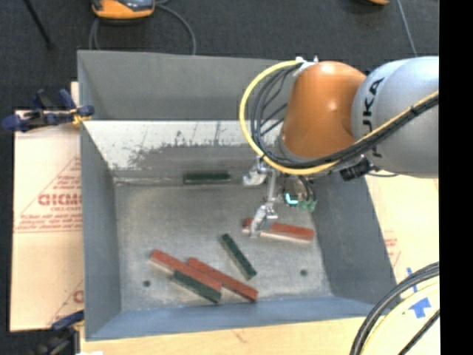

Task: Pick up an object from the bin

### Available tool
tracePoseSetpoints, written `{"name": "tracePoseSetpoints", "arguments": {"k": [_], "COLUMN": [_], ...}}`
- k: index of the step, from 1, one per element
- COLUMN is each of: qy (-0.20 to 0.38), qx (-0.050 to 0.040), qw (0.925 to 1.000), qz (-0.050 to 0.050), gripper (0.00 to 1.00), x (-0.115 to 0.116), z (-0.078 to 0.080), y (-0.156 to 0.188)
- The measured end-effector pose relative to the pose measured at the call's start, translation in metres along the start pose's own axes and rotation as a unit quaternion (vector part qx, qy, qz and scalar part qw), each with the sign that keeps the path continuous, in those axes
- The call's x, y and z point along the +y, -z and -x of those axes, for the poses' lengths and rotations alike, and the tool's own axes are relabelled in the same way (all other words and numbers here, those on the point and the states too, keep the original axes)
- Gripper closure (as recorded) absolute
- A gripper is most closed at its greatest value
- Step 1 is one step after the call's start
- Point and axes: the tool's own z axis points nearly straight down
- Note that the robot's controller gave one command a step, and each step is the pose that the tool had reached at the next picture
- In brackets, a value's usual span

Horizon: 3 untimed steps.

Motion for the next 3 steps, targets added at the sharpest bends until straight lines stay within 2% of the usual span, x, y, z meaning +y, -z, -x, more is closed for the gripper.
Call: {"name": "tracePoseSetpoints", "arguments": {"k": [1, 2, 3], "qy": [0.0, -0.032, -0.025], "qx": [-0.0037, -0.0065, -0.0021], "qw": [1.0, 0.9995, 0.9997], "qz": [0.0, 0.0, 0.0], "gripper": [0.0, 0.0, 0.0], "x": [0.0, -0.058, -0.082], "z": [0.002, 0.011, 0.027], "y": [0.004, -0.072, -0.077]}}
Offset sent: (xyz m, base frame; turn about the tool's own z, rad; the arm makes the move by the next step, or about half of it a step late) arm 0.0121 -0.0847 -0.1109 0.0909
